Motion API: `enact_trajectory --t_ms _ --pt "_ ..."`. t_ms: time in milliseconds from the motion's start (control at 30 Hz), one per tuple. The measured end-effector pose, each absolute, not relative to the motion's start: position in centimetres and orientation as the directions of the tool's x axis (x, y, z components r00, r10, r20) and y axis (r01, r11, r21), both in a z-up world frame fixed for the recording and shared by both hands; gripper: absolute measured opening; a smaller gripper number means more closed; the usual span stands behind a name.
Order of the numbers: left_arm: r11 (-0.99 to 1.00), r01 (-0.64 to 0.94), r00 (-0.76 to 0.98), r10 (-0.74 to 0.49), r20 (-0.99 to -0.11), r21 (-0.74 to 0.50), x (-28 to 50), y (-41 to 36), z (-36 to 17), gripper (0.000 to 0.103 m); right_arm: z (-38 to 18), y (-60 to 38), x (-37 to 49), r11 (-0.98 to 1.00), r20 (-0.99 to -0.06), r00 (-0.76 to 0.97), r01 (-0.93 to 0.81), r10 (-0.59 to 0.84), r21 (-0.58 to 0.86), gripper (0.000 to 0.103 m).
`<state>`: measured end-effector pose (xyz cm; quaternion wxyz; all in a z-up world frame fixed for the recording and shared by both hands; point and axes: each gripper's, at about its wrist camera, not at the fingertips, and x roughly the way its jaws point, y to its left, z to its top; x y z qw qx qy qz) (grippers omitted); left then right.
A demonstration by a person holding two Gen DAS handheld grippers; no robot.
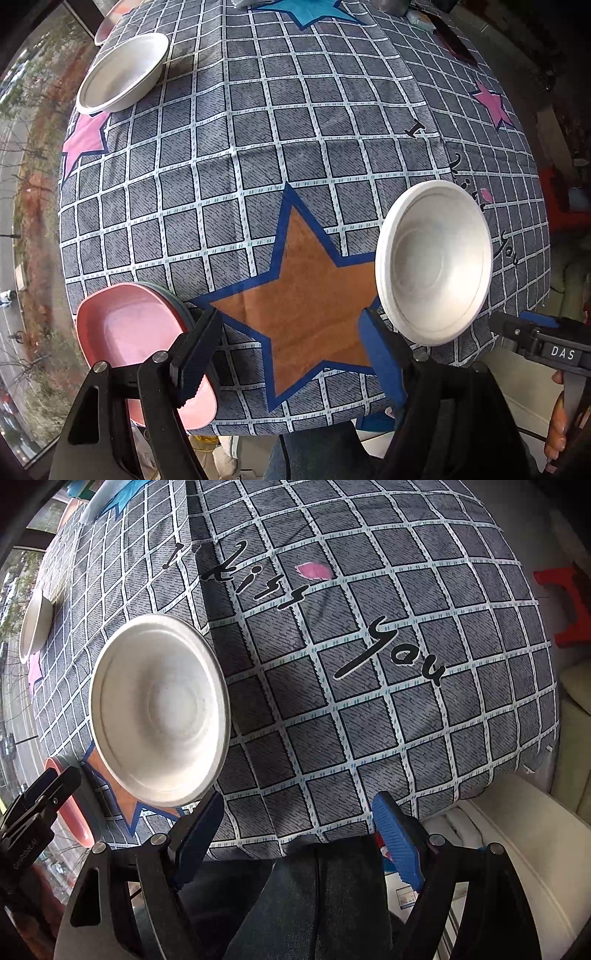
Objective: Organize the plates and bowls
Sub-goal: 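Lower the second bowl into the first bowl and open both tools, then move both tools to the last white bowl near the pink star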
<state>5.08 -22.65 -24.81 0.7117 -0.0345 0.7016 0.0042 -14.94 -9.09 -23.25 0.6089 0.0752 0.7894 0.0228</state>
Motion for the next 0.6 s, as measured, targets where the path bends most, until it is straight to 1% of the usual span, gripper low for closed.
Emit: enact_trajectory --t_ms 133,233,333,433,600 --pt "0.993 -0.09 0.045 -0.073 -0.996 -0.077 7.6 -21.3 -23.2 0.079 -21.8 -7.6 -12.2 0.99 -0.963 -0.228 0.04 0.142 0.136 0.084" --pt "0.986 -0.127 0.092 -0.101 -0.991 -0.112 9.0 -20.8 -21.2 0.079 -20.3 -5.6 -9.2 0.989 -0.97 -0.203 -0.031 0.133 0.142 0.084" --pt "0.979 -0.164 0.16 -0.096 -0.982 -0.123 11.3 -20.2 -19.3 0.08 -18.2 -3.0 -6.0 0.981 -0.977 -0.163 -0.113 0.135 0.155 0.084" --pt "0.969 -0.216 0.222 -0.067 -0.973 -0.116 13.8 -18.4 -17.5 0.08 -16.2 -0.5 -3.2 0.967 -0.982 -0.126 -0.194 0.144 0.167 0.084" --pt "0.936 -0.35 0.26 0.052 -0.964 -0.044 17.4 -12.4 -17.1 0.08 -14.4 5.5 1.7 0.934 -0.984 -0.079 -0.31 0.161 0.178 0.084"
